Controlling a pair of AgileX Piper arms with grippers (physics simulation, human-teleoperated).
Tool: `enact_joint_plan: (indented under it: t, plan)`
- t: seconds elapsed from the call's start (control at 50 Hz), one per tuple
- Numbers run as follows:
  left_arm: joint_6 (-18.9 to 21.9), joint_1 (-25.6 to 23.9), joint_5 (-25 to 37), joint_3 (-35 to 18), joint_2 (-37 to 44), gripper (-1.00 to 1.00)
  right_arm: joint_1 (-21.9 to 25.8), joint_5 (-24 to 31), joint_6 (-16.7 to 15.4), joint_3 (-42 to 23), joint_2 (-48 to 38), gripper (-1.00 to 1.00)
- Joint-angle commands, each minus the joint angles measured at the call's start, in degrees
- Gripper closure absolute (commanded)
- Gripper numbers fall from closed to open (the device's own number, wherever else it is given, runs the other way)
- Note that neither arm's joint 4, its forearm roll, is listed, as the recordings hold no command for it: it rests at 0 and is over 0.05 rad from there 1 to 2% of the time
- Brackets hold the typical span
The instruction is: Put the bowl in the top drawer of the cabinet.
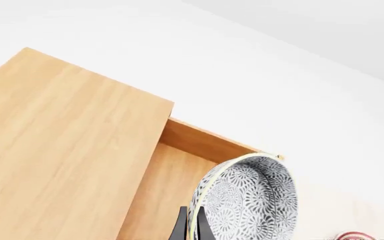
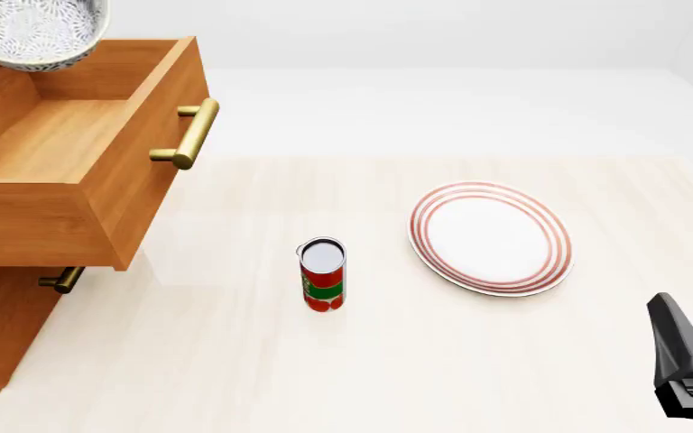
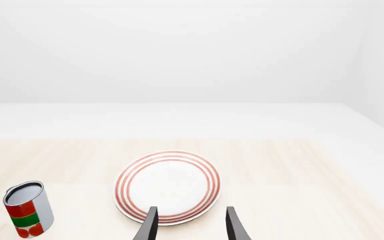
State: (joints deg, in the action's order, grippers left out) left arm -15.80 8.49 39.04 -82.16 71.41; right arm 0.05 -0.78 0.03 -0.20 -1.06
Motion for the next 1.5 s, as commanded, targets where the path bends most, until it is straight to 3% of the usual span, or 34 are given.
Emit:
enact_joint_plan:
  t: [0.02, 1.5]
  plan:
    - [0.04, 1.97, 0.42, 1.41, 0.36, 1.0, 0.0, 0.23, -0.01, 0.02, 0.29, -1.0]
    - [2.5, 2.73, -2.62, 5.14, 4.75, 1.0, 0.0, 0.22, -0.01, 0.02, 0.26, -1.0]
